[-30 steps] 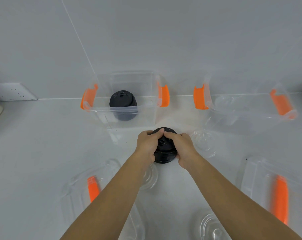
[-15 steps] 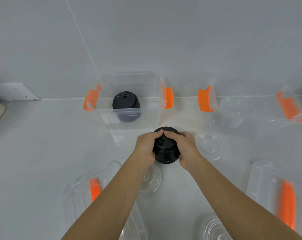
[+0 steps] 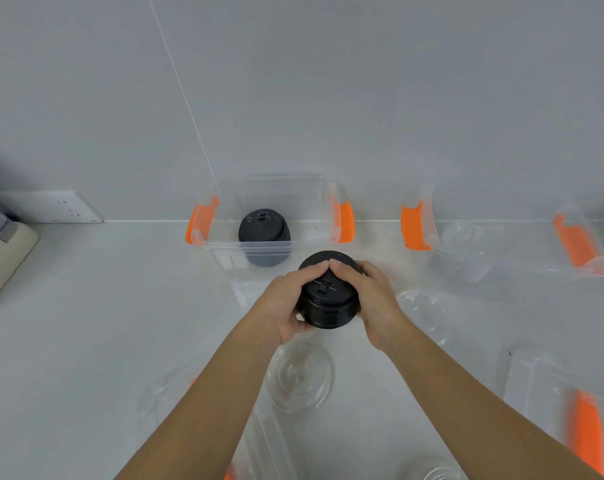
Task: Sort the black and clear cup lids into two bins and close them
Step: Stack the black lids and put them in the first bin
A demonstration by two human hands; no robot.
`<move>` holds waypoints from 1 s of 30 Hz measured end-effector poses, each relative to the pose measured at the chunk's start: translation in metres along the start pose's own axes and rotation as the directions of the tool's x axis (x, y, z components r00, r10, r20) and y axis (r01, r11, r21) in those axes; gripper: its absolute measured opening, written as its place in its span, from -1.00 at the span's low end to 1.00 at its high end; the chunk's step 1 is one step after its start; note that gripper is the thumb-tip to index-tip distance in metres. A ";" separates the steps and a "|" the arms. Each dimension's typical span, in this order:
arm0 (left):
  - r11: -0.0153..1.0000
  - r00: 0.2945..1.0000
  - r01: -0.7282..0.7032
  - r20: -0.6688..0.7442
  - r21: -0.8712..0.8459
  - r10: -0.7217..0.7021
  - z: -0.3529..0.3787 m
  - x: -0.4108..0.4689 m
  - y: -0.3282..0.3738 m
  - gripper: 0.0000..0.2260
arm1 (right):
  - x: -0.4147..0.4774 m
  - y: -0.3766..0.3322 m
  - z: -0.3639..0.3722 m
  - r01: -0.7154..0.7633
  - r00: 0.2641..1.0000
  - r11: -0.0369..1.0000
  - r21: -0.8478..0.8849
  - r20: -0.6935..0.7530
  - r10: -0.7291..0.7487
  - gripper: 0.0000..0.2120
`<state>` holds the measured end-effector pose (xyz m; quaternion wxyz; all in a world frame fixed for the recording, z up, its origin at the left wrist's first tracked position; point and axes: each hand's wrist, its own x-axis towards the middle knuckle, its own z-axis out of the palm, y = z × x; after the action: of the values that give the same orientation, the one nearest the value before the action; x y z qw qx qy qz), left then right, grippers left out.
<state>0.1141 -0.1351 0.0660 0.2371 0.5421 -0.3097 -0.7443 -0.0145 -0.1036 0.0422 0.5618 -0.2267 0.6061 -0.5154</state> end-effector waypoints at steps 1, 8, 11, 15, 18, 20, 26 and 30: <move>0.999 0.999 -0.033 -0.004 0.010 0.033 -0.001 -0.002 0.003 -0.73 | -0.002 -0.002 0.003 0.012 1.000 1.000 0.005 0.013 -0.012 -0.66; 0.982 0.982 -0.185 -0.019 0.037 0.185 -0.008 -0.020 0.025 -0.77 | -0.010 -0.026 0.026 0.074 0.996 0.996 0.041 0.040 -0.075 -0.72; 0.981 0.981 -0.192 -0.013 0.008 0.192 -0.011 -0.024 0.028 -0.79 | -0.014 -0.032 0.031 0.062 0.997 0.997 0.039 0.038 -0.063 -0.71; 0.984 0.984 -0.179 0.016 -0.017 0.179 -0.013 -0.028 0.030 -0.76 | -0.018 -0.037 0.031 0.045 0.998 0.999 0.009 0.050 -0.045 -0.73; 0.987 0.987 -0.159 0.029 -0.026 0.159 -0.011 -0.030 0.029 -0.76 | -0.020 -0.041 0.029 0.018 0.998 1.000 -0.013 0.060 -0.018 -0.72; 0.988 0.988 -0.154 0.027 -0.027 0.155 -0.011 -0.030 0.029 -0.76 | -0.021 -0.043 0.029 0.020 0.998 1.000 -0.017 0.059 -0.019 -0.72; 0.969 0.969 -0.246 0.032 -0.006 0.246 -0.016 -0.033 0.049 -0.87 | -0.020 -0.064 0.040 0.102 0.992 0.995 -0.006 0.082 -0.101 -0.67; 0.945 0.944 -0.328 -0.040 0.001 0.328 -0.022 -0.031 0.082 -0.90 | -0.005 -0.089 0.062 0.154 0.983 0.987 -0.044 0.111 -0.148 -0.63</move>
<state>0.1462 -0.1754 0.1408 0.3654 0.4969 -0.3886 -0.6845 0.0165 -0.1546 0.1325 0.5469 -0.3140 0.5692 -0.5276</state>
